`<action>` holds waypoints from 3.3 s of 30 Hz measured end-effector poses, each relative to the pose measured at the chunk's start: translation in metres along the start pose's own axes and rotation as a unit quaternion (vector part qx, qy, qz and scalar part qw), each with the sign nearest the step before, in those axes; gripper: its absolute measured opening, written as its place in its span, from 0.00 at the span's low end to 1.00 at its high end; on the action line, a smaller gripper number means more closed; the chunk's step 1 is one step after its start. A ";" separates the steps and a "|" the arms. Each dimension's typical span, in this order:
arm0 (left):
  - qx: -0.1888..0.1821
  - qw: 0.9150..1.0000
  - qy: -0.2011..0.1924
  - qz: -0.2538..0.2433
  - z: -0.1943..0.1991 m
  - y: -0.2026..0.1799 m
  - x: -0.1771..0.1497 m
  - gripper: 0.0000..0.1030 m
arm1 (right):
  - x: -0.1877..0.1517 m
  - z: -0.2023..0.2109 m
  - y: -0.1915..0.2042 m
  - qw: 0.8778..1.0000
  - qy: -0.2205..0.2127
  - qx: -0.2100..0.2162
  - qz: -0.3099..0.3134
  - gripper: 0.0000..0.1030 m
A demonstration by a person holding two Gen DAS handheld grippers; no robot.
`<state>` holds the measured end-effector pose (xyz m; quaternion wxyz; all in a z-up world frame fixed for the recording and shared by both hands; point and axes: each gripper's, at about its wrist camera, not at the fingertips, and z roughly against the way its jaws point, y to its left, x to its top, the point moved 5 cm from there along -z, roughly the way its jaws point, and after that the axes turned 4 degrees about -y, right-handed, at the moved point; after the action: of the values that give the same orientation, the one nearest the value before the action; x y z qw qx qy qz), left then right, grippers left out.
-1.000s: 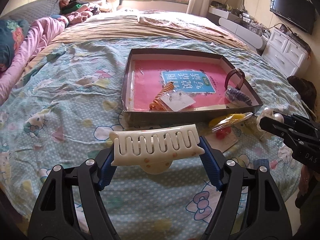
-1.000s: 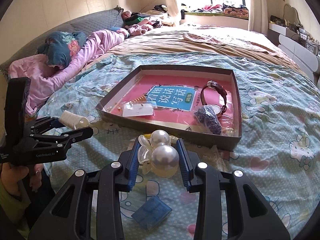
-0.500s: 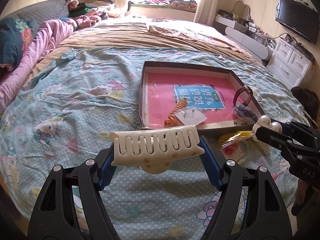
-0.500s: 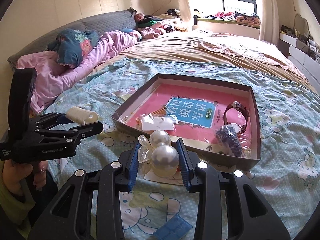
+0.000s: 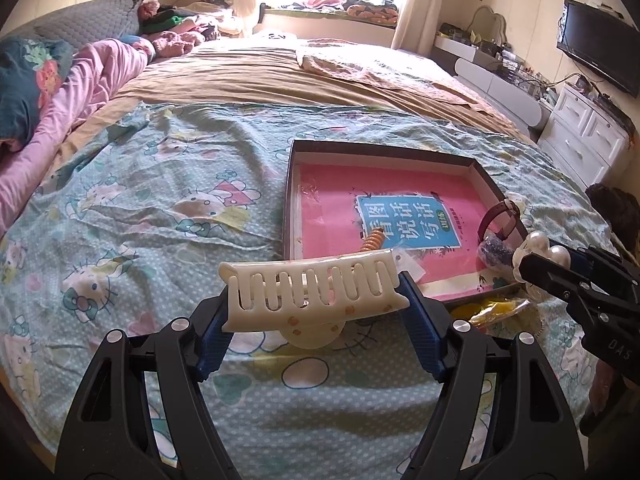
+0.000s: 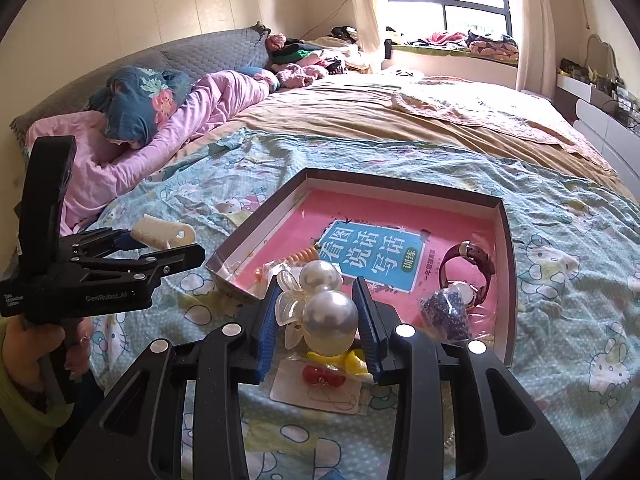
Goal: Organize jewelry
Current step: 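Carry the claw clip and pearl earrings over the tray with both tools, then open both tools to drop the clip and pearls into the tray, then lift both open tools up and away from the tray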
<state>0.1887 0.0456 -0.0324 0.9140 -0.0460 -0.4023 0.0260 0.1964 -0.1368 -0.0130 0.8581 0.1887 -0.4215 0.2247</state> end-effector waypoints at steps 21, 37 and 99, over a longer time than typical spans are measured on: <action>-0.008 1.000 0.016 -0.021 -0.042 -0.019 0.018 0.65 | 0.005 -0.034 -0.045 0.999 0.016 -0.032 -0.014 0.33; -0.015 0.999 0.041 -0.018 -0.070 -0.018 0.010 0.65 | -0.007 -0.065 -0.049 0.998 0.051 -0.030 -0.006 0.33; 0.006 1.000 -0.003 0.007 -0.015 -0.006 0.020 0.91 | 0.009 -0.009 -0.057 0.997 0.009 -0.025 -0.070 0.89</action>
<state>0.2131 0.0407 -0.0276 0.9127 -0.0431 -0.4047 0.0351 0.2382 -0.1768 -0.0185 0.8797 0.1948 -0.4052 0.1549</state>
